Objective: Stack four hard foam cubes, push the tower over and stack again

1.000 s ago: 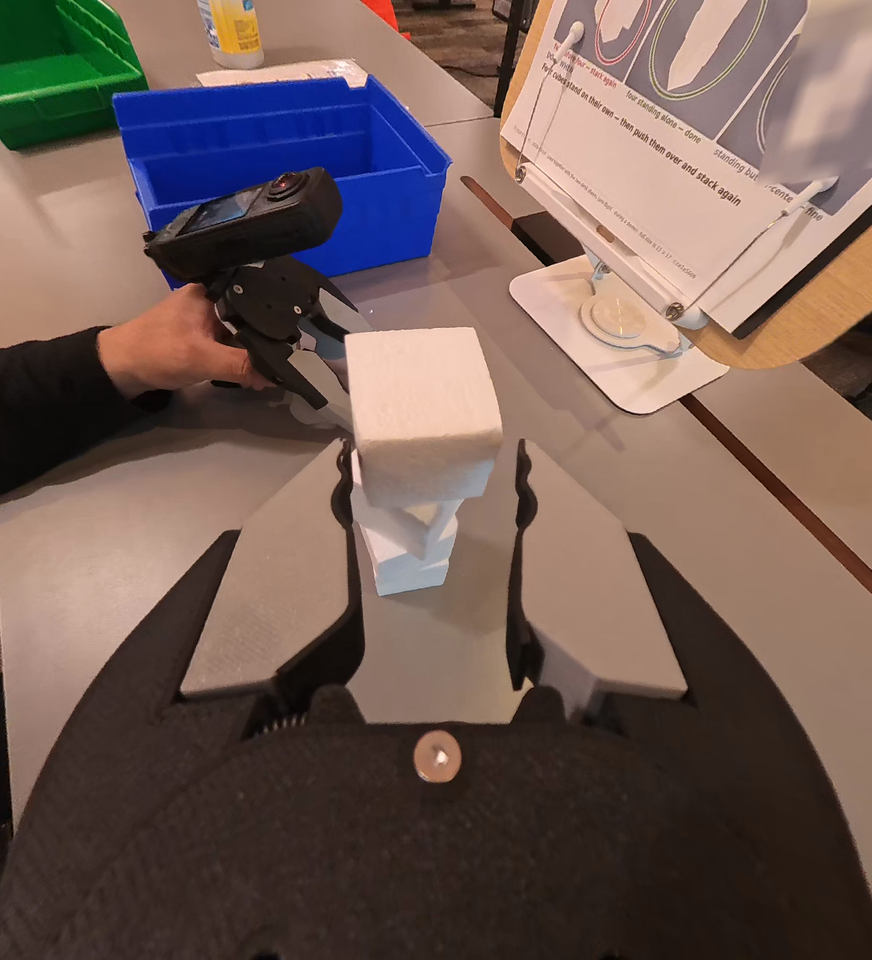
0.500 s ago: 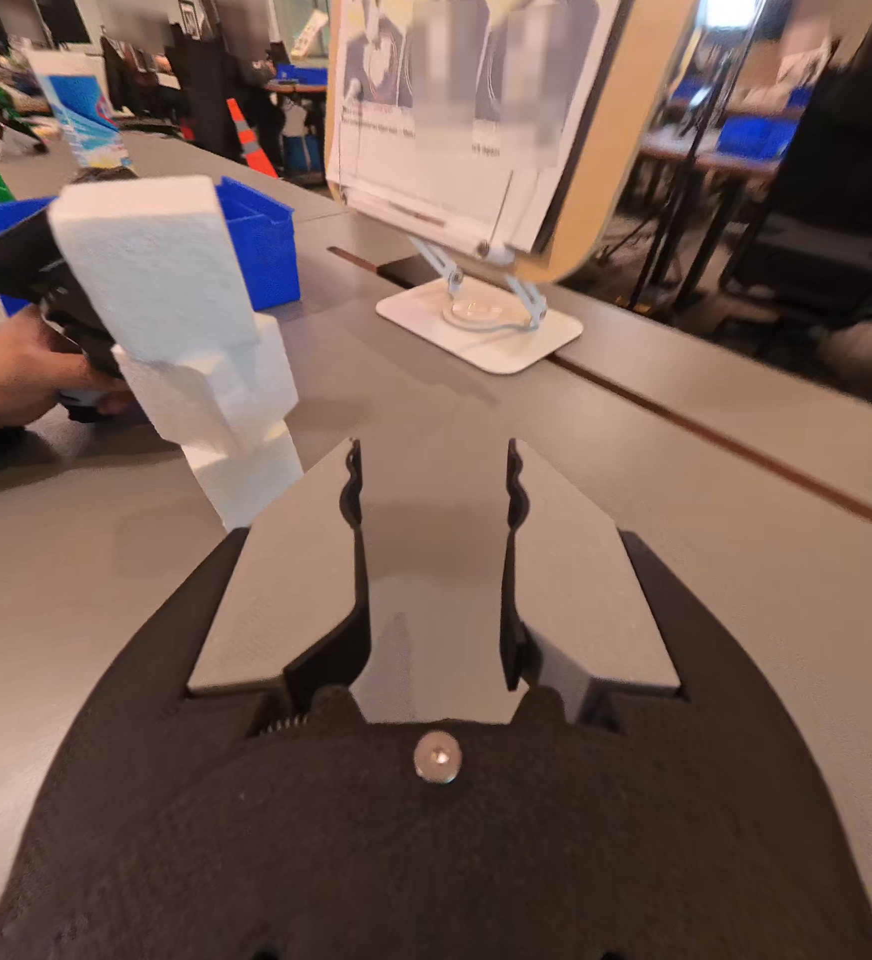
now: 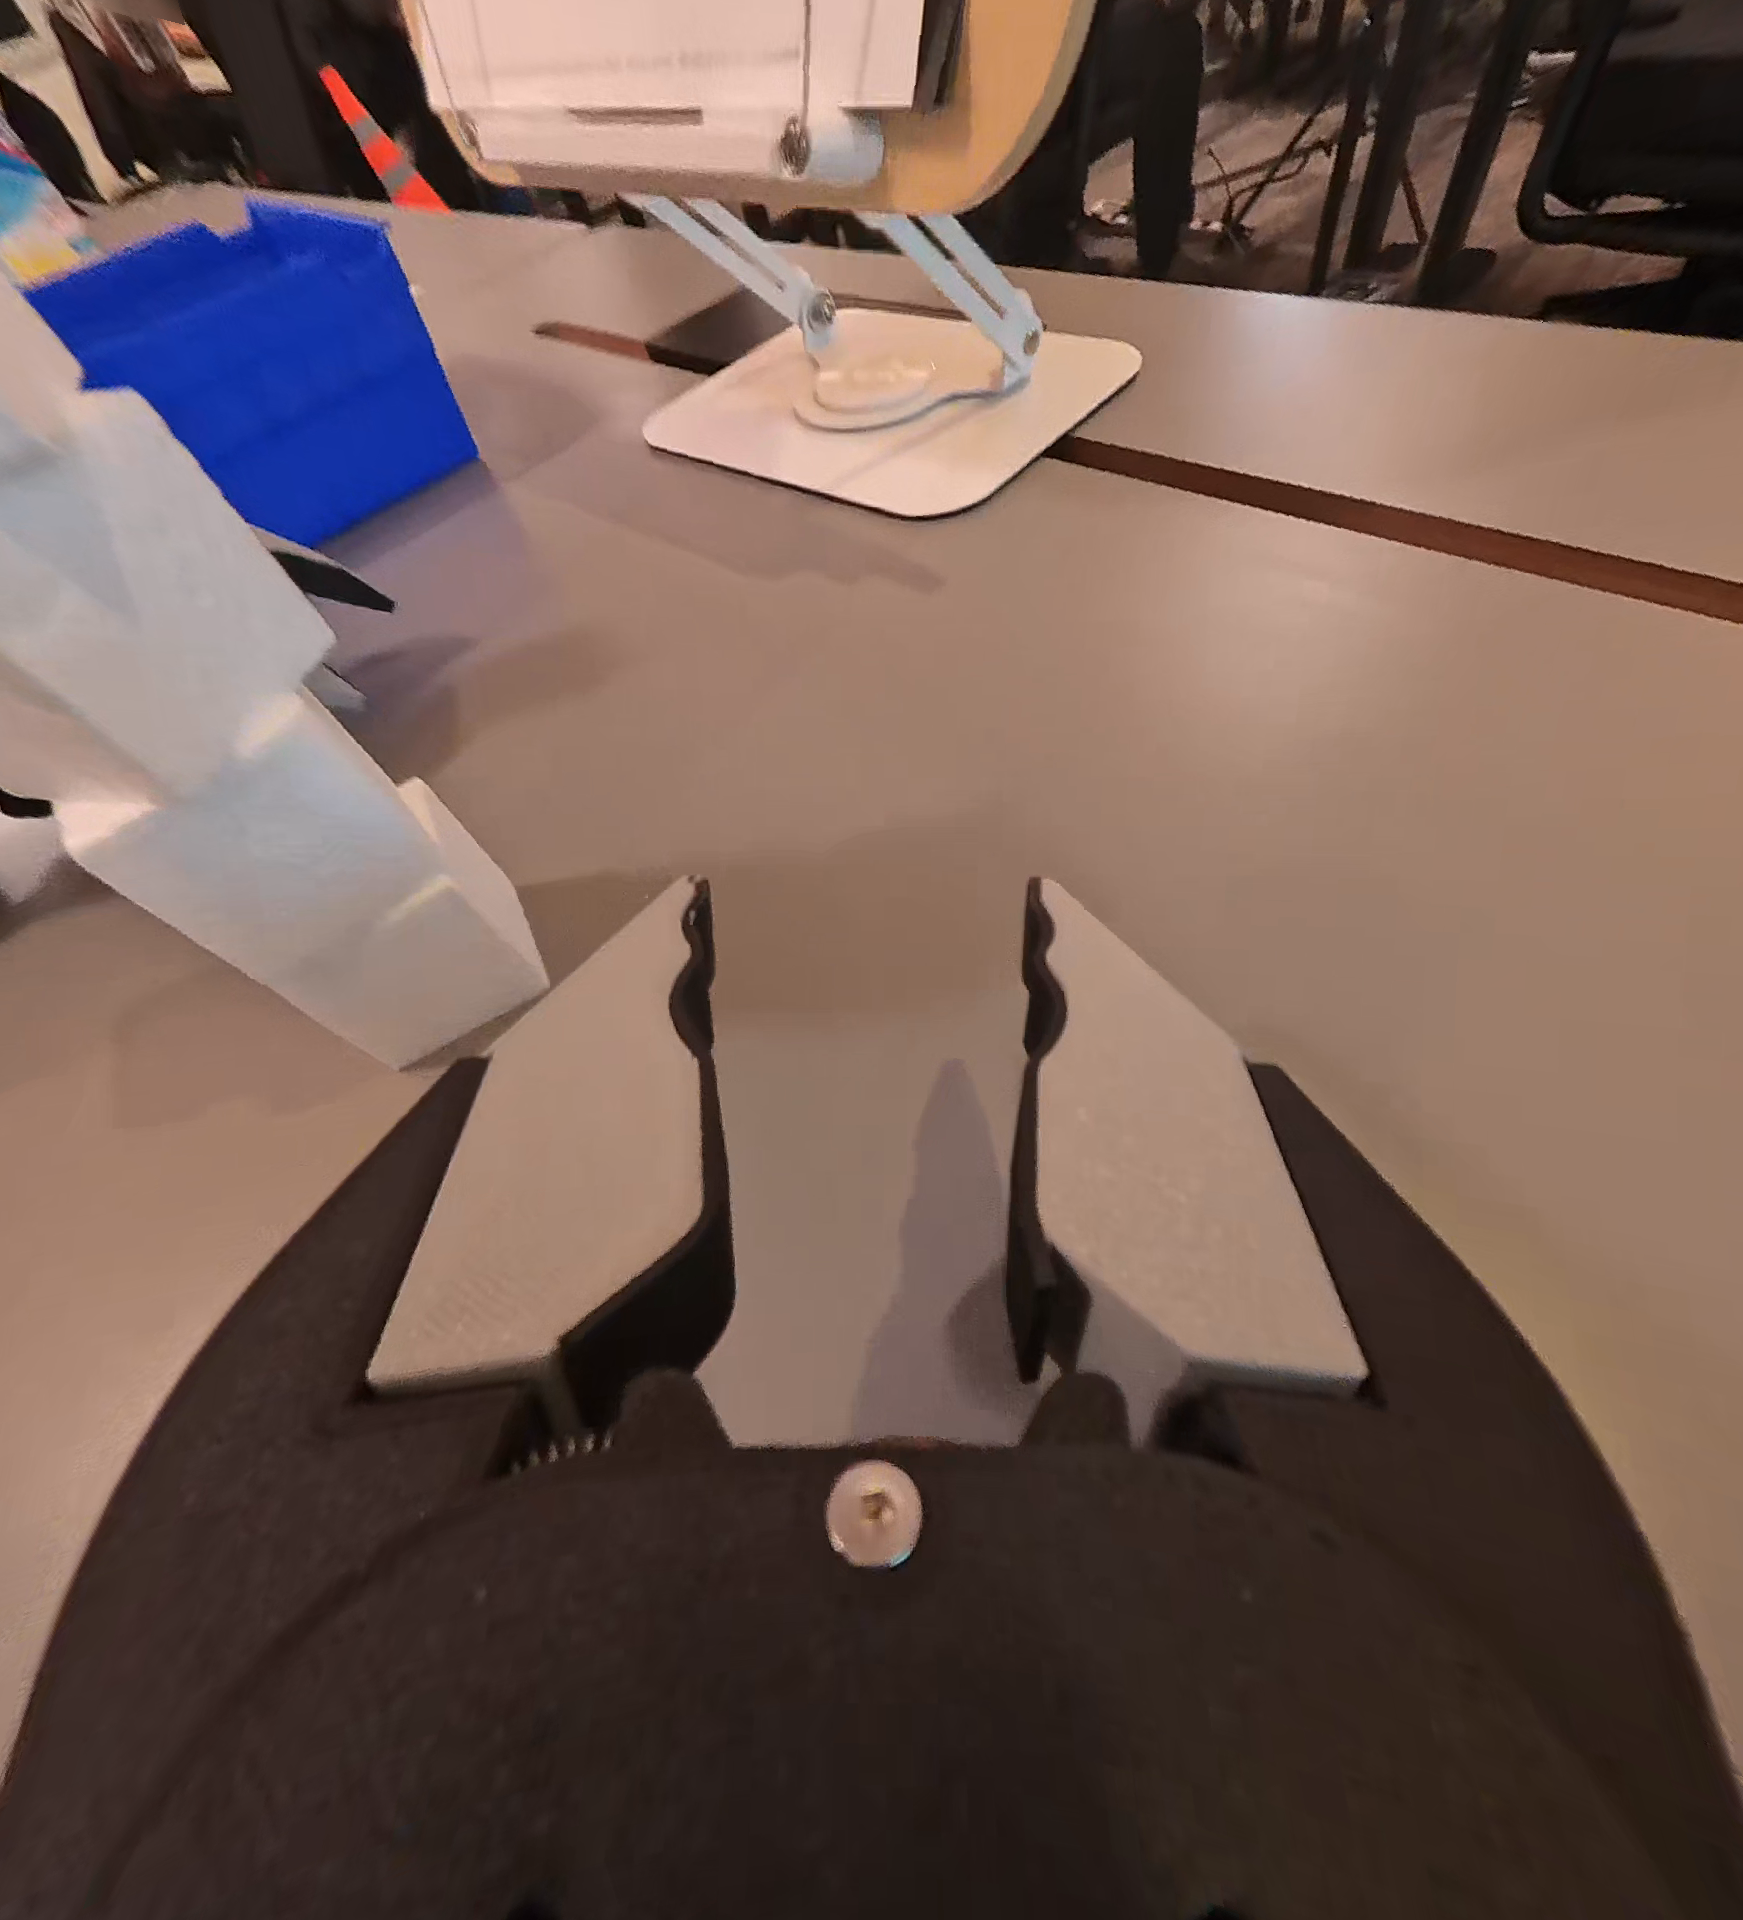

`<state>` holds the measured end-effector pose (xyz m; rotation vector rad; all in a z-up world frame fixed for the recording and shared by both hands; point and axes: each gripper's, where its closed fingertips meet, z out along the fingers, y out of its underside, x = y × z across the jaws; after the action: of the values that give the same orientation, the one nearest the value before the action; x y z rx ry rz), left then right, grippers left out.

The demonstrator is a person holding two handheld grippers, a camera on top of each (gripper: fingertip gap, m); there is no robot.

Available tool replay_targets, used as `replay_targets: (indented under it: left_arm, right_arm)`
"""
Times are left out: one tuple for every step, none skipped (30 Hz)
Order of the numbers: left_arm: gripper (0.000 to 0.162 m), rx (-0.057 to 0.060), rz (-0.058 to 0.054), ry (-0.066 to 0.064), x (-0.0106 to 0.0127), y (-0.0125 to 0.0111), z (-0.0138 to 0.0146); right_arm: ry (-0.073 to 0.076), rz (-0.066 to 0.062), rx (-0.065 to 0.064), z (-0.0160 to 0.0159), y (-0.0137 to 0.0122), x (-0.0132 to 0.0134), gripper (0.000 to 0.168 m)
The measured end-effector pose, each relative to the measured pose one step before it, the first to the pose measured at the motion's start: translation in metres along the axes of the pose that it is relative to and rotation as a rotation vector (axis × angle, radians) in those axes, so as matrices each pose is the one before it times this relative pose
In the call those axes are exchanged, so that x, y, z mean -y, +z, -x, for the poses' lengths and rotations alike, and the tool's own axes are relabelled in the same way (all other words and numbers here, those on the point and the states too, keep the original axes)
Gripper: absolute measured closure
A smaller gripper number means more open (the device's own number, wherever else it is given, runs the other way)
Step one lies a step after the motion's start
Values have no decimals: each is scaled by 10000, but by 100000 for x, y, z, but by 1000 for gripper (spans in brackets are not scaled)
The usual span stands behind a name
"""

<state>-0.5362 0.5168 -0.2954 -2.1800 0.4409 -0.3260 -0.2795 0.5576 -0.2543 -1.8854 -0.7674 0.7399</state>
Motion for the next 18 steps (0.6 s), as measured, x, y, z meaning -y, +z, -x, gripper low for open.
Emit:
replay_targets:
  left_arm:
    - [94,-3,27,-12,-81,70,15]
    - [94,41,46,36,-95,84,25]
    - [94,52,44,69,-80,73,17]
    - [94,40,42,68,-80,88,-19]
    - [94,16,44,51,-73,80,-65]
    - [94,11,46,41,-67,69,-49]
    - [95,23,30,42,-44,47,-23]
    - [95,15,10,38,-11,17,-20]
    - [97,10,-18,28,33,-7,-16]
    - [99,-3,-39,18,72,-48,-6]
    - [102,-22,-38,3,70,-49,-22]
    - [103,-9,-45,-13,84,-58,3]
    - [104,1,-45,-18,85,-57,14]
    - [104,-4,-20,-25,45,-32,7]
    - [104,-8,-6,-23,20,-15,-10]
    - [105,-13,8,-14,-10,11,-10]
    - [105,-1,28,-3,-42,27,-8]
    - [105,10,24,13,-40,26,6]
  right_arm:
    - [-101,39,-113,-3,101,-97,108]
    - [-87,-9,-30,121,36,-2,107]
    - [-69,-37,11,182,23,37,107]
    - [-76,-13,18,164,23,17,108]
    - [-104,59,-9,102,43,-86,108]
    - [-143,97,-76,-34,58,-148,108]
    - [-167,90,-111,-101,69,-152,108]
    - [-134,77,-72,-63,72,-129,109]
    - [-66,64,-12,7,71,-119,110]
    - [-6,40,36,76,66,-81,110]
    - [16,19,59,101,43,-45,112]
    - [-1,11,54,111,36,-31,114]
    - [-41,27,53,123,39,-39,117]
    - [-85,56,38,118,32,-77,122]
    - [-110,70,-11,65,43,-110,126]
    - [-111,79,-47,11,53,-122,129]
    - [-101,89,-50,12,66,-146,132]
    - [-81,86,-39,19,80,-154,134]
